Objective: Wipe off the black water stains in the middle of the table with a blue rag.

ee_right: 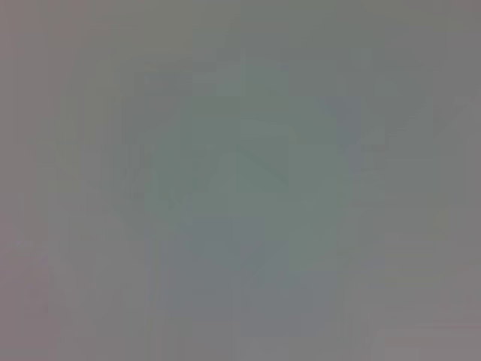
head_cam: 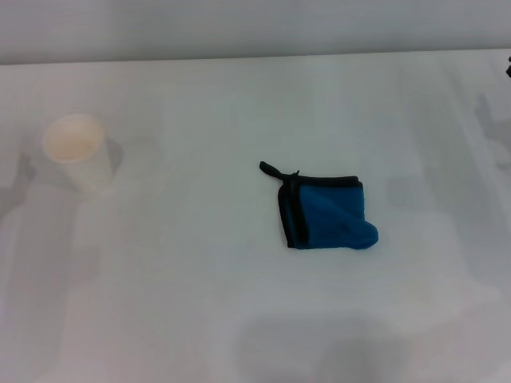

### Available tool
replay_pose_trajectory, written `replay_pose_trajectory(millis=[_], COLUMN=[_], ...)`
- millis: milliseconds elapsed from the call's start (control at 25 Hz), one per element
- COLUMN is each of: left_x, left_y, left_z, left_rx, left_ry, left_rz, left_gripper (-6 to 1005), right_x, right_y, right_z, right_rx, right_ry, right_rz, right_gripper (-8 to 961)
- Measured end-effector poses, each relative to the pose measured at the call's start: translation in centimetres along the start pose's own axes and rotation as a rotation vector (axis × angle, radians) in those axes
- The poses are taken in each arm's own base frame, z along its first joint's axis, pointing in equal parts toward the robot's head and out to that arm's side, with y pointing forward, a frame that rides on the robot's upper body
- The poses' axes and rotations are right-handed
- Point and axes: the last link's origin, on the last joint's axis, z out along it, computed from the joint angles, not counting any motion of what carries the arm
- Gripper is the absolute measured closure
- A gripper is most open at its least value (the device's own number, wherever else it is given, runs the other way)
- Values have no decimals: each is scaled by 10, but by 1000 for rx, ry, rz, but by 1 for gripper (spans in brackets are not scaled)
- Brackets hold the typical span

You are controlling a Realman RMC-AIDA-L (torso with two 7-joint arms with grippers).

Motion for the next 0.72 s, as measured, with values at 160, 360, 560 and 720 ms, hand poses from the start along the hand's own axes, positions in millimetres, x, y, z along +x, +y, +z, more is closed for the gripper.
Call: replay_pose_trajectory(millis=[160,360,560,720], left_x=[-2,-5,1,3], left_y=[3,4,4,-1], left_z=[7,13,19,22], left_rx=[-1,16,26,57], left_ry=[-24,-55,-31,-30], left_rz=[-4,-4,-10,-21], left_gripper=[129,128,128,130], right_x=[2,3,3,1], right_y=[1,3,3,0], right_z=[3,8,11,13], right_rx=[7,12,21,27], right_ry=[20,48,55,53], right_rz=[10,13,20,15], right_gripper=[220,220,220,220])
